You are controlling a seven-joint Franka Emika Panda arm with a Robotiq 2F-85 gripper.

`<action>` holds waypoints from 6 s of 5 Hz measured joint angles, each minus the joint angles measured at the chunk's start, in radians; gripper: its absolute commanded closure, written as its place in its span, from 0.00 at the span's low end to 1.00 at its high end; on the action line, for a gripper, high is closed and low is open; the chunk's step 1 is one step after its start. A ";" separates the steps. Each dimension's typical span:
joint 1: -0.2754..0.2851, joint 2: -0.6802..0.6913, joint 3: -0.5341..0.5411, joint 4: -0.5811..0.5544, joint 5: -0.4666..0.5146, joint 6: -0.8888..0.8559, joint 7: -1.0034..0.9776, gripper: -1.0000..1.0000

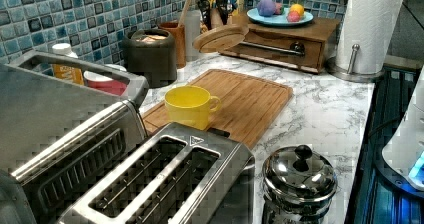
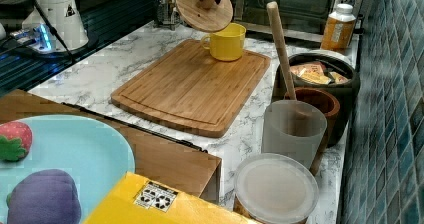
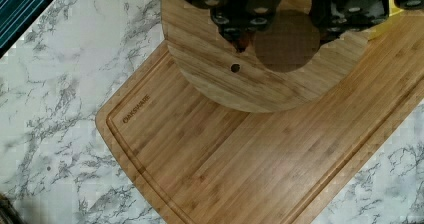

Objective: Place the lid on the board.

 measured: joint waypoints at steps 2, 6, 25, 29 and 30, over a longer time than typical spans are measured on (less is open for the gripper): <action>-0.004 0.023 0.005 -0.023 -0.006 0.009 0.000 1.00; -0.002 0.044 -0.020 -0.228 -0.428 0.228 0.475 1.00; -0.003 0.047 0.015 -0.368 -0.517 0.369 0.612 0.00; -0.001 0.049 0.021 -0.368 -0.517 0.391 0.612 0.00; -0.001 0.048 0.021 -0.368 -0.517 0.390 0.612 0.00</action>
